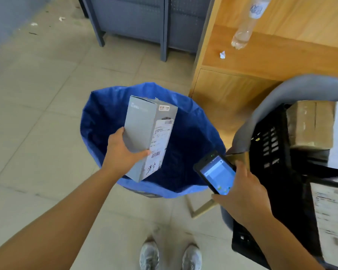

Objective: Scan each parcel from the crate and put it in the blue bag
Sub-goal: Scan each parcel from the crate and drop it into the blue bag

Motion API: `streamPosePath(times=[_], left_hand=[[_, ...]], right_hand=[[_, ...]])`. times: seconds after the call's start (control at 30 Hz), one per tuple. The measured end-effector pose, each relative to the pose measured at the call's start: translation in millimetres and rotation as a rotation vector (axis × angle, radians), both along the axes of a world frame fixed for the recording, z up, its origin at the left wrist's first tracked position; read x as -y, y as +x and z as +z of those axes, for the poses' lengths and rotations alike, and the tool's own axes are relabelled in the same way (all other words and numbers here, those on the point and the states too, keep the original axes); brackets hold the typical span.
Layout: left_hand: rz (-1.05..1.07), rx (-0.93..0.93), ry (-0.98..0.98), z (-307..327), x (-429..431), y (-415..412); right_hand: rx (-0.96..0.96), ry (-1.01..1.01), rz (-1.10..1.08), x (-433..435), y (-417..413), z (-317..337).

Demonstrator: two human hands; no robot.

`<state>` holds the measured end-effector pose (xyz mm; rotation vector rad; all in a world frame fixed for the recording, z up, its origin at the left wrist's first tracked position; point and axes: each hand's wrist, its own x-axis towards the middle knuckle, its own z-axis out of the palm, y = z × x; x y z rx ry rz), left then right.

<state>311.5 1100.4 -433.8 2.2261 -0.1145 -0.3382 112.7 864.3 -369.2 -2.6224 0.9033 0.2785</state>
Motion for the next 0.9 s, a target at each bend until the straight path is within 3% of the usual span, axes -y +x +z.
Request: streamPosePath(times=[0.13, 0.37, 0.63, 0.9], left_hand=[[-0.158, 0.015, 0.213, -48.6, 9.2, 8.8], [-0.431, 0.193, 0.662, -91.5, 3.7, 1.8], [-0.415, 0.19, 0.658, -91.6, -26.4, -26.9], [-0.404, 0.199, 0.691, -85.4, -57.6, -66.7]], right_hand=[[0.02, 0.03, 0.065, -3.3, 7.4, -43.4], [-0.086, 0.123, 0.448, -12.7, 7.3, -90.9], [-0.106, 0.231, 0.571, -55.2, -5.8, -120.1], [0.049, 0.368, 0.479, -83.3, -42.5, -144.6]])
